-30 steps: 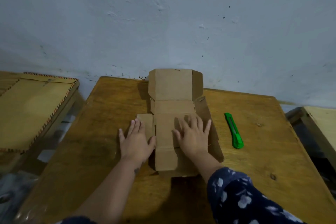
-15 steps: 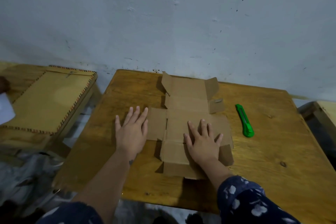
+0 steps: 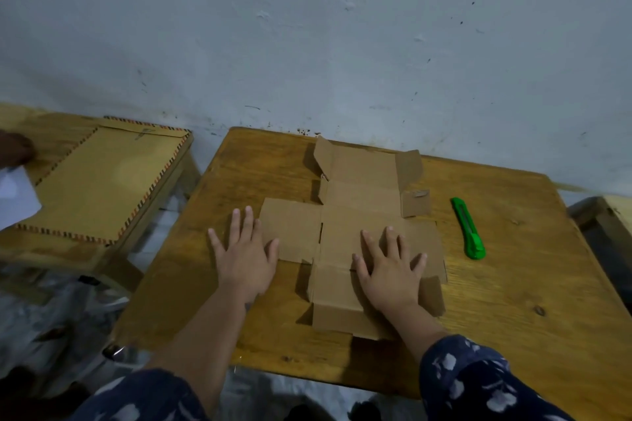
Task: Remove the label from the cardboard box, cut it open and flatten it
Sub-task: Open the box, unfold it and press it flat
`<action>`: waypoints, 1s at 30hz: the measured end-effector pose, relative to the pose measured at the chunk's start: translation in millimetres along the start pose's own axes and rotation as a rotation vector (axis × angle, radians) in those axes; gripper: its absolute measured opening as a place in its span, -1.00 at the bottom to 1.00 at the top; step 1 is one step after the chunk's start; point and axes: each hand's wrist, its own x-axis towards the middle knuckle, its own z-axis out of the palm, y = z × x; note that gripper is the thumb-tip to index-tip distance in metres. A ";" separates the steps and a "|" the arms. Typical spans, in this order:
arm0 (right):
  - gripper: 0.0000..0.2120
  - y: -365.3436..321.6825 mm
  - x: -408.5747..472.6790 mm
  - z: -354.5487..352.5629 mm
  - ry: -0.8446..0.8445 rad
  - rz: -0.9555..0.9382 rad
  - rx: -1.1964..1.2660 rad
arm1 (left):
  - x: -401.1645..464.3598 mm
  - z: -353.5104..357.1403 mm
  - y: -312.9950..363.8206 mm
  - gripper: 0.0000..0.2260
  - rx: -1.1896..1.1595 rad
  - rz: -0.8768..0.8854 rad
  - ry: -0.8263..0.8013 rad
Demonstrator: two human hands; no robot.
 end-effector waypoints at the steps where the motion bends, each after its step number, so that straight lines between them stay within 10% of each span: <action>1: -0.48 -0.7 1.7 -2.8 0.040 -0.004 0.003 | 1.7 -3.9 8.0 -0.41 -0.007 0.007 0.042; 13: -0.65 46.0 75.2 -43.4 0.316 0.074 0.192 | 17.9 -2.7 88.7 -0.26 0.159 0.230 -0.016; 30: -0.57 61.0 188.0 -66.2 0.234 0.400 0.917 | 31.0 42.9 59.6 -0.18 0.053 0.216 0.072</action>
